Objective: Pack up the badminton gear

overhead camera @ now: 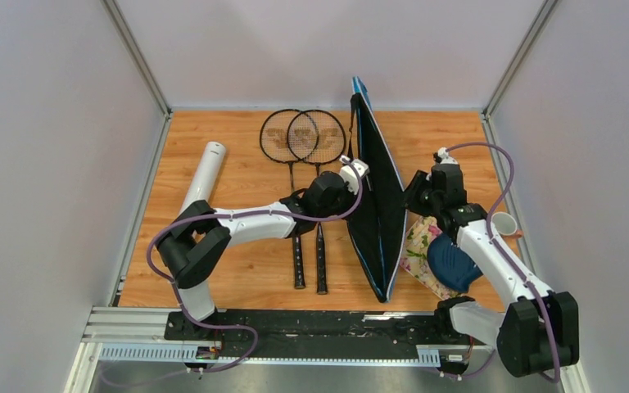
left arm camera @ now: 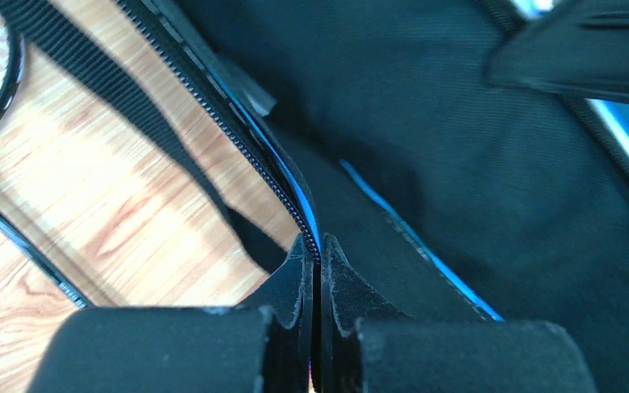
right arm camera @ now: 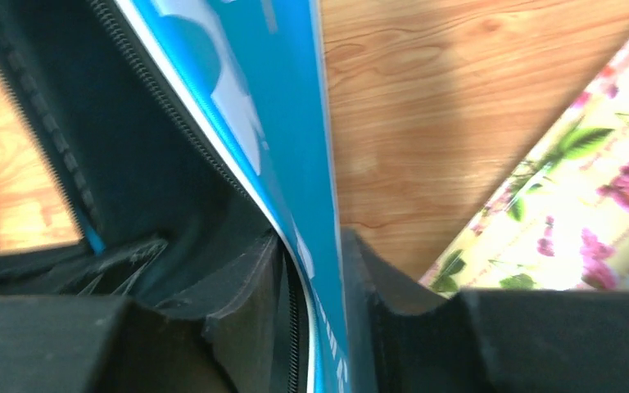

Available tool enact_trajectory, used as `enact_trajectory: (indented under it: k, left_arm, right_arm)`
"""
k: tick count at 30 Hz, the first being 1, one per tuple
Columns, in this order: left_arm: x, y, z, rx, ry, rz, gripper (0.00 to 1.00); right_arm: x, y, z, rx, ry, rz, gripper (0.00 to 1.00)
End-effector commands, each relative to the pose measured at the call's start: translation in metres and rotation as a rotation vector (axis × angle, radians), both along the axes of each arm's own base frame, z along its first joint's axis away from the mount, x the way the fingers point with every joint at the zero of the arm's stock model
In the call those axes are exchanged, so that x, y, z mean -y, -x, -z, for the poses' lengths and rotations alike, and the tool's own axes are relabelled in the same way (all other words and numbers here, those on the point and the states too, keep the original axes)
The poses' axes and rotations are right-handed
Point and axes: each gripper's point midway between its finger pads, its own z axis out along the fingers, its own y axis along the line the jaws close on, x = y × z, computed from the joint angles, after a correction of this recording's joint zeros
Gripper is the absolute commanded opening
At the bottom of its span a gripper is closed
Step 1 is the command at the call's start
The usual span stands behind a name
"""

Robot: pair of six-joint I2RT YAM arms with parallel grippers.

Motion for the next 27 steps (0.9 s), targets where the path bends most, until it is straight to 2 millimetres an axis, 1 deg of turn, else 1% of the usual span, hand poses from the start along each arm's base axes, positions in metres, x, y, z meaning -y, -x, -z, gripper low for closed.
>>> enact_trajectory:
  k: [1,2,3,4,6,8,9,10,11,13,14,16,17,18,20,22,23,25,26,27]
  left_arm:
    - [0.016,-0.001,-0.057,0.158,0.095,0.035,0.0]
    - [0.018,0.0,-0.057,0.155,0.095,0.041,0.0]
    - [0.018,-0.001,-0.055,0.151,0.09,0.041,0.0]
    - [0.019,-0.001,-0.052,0.146,0.083,0.042,0.0]
    - [0.018,-0.001,-0.05,0.148,0.075,0.041,0.0]
    - [0.017,0.0,-0.048,0.145,0.069,0.047,0.0]
    - [0.016,0.001,-0.046,0.147,0.06,0.052,0.0]
    - [0.016,0.002,-0.044,0.146,0.053,0.06,0.0]
    - [0.016,0.002,-0.043,0.147,0.048,0.063,0.0]
    - [0.015,0.003,-0.039,0.145,0.034,0.072,0.0]
    - [0.014,0.003,-0.038,0.143,0.032,0.074,0.0]
    - [0.012,0.004,-0.038,0.145,0.028,0.076,0.0]
    - [0.011,0.004,-0.037,0.145,0.026,0.076,0.0]
    - [0.011,0.005,-0.037,0.147,0.025,0.079,0.0]
    - [0.008,0.004,-0.037,0.141,0.028,0.076,0.0]
    - [0.007,0.004,-0.038,0.128,0.045,0.083,0.0]
    - [0.006,0.003,-0.037,0.122,0.048,0.083,0.0]
    - [0.005,0.001,-0.036,0.099,0.064,0.09,0.0]
    - [0.006,0.0,-0.037,0.091,0.074,0.095,0.0]
    - [0.007,0.0,-0.036,0.067,0.084,0.1,0.0]
  right_arm:
    - [0.023,-0.014,-0.006,-0.031,0.147,0.079,0.41]
    - [0.022,-0.017,-0.006,-0.036,0.153,0.068,0.42]
    - [0.018,-0.026,-0.016,-0.014,0.156,0.043,0.43]
    - [0.017,-0.031,-0.007,-0.047,0.167,0.032,0.43]
    - [0.013,-0.04,-0.012,-0.043,0.169,0.016,0.43]
    - [0.008,-0.052,-0.021,-0.01,0.164,0.002,0.43]
    - [0.002,-0.055,-0.025,0.0,0.143,-0.023,0.43]
    - [-0.001,-0.063,-0.038,0.036,0.137,-0.036,0.43]
    - [-0.004,-0.068,-0.036,0.029,0.136,-0.048,0.43]
    - [-0.014,-0.076,-0.041,0.037,0.113,-0.097,0.43]
    - [-0.018,-0.085,-0.044,0.042,0.109,-0.108,0.42]
    - [-0.021,-0.091,-0.045,0.036,0.104,-0.121,0.39]
    - [-0.024,-0.095,-0.05,0.049,0.099,-0.128,0.38]
    - [-0.025,-0.098,-0.045,0.04,0.096,-0.135,0.36]
    - [-0.028,-0.102,-0.045,0.038,0.093,-0.144,0.33]
    - [-0.029,-0.104,-0.044,0.037,0.094,-0.144,0.23]
    - [-0.029,-0.104,-0.045,0.04,0.097,-0.143,0.19]
    - [-0.029,-0.103,-0.045,0.05,0.109,-0.136,0.08]
    - [-0.028,-0.102,-0.044,0.05,0.116,-0.129,0.01]
    - [-0.028,-0.099,-0.04,0.045,0.133,-0.11,0.0]
